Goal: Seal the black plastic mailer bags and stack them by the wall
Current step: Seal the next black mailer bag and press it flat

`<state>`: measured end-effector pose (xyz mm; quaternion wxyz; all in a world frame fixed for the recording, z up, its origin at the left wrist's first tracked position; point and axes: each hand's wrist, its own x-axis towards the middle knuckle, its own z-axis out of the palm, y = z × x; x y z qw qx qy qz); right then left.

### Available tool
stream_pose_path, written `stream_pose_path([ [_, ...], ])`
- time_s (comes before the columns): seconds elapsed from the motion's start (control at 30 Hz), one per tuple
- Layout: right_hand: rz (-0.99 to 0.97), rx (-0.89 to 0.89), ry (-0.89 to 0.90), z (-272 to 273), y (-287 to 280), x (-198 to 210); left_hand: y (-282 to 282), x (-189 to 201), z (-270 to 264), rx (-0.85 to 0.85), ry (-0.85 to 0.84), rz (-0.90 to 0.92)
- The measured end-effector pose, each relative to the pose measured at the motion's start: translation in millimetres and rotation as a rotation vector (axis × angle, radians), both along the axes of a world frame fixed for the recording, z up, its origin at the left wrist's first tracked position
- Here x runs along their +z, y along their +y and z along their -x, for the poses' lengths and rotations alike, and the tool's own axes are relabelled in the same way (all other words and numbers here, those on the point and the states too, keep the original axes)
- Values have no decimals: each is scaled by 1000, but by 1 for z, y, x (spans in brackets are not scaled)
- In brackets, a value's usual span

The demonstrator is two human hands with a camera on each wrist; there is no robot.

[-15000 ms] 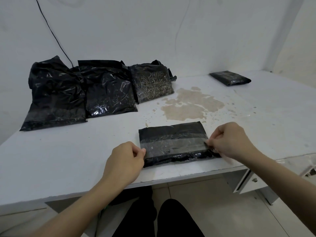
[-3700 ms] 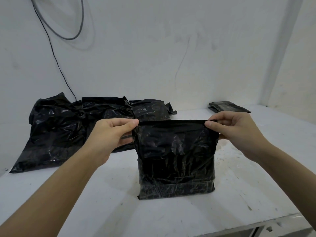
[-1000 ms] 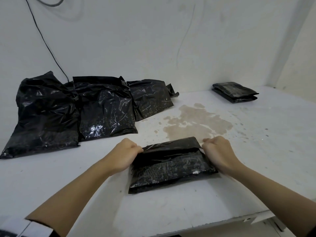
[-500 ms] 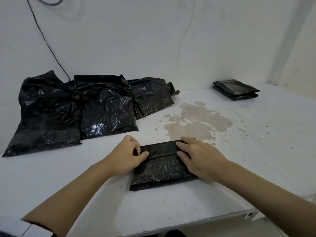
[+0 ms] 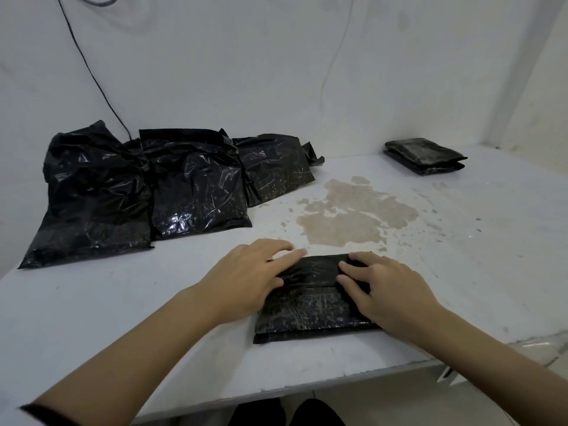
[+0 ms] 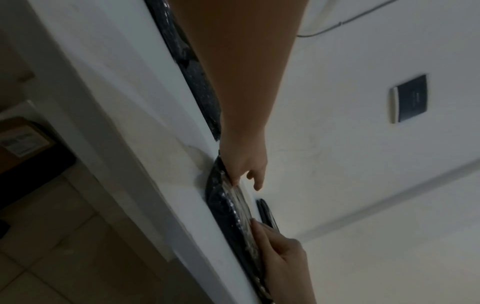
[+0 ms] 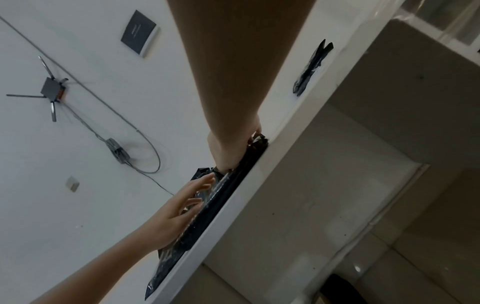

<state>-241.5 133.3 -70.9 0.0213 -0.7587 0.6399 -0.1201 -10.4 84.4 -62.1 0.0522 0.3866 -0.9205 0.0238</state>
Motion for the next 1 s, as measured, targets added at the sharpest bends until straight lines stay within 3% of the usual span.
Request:
stream_pose_path([
  [0.1, -15, -55, -13, 14, 8, 0, 12, 2, 26, -112, -48, -50],
  [0.2, -38, -110, -74, 25, 10, 1, 28, 5, 49, 51, 123, -321],
  [0.27, -44, -137, -146, 25, 8, -1, 41, 0, 71, 189, 272, -324],
  [0.4, -22, -102, -238, 22, 15, -16, 52, -21, 98, 335, 202, -176],
  [0.5, -75, -88, -248, 30, 20, -24, 50, -28, 93, 352, 297, -229],
  [0.73, -132, -49, -171, 35, 17, -24, 57, -29, 95, 514, 190, -344],
  [0.87, -163, -103, -26, 34, 19, -24, 63, -25, 99, 606, 151, -360],
  [1.0, -248, -127, -10, 33, 18, -19, 64, -19, 100, 638, 124, -400],
])
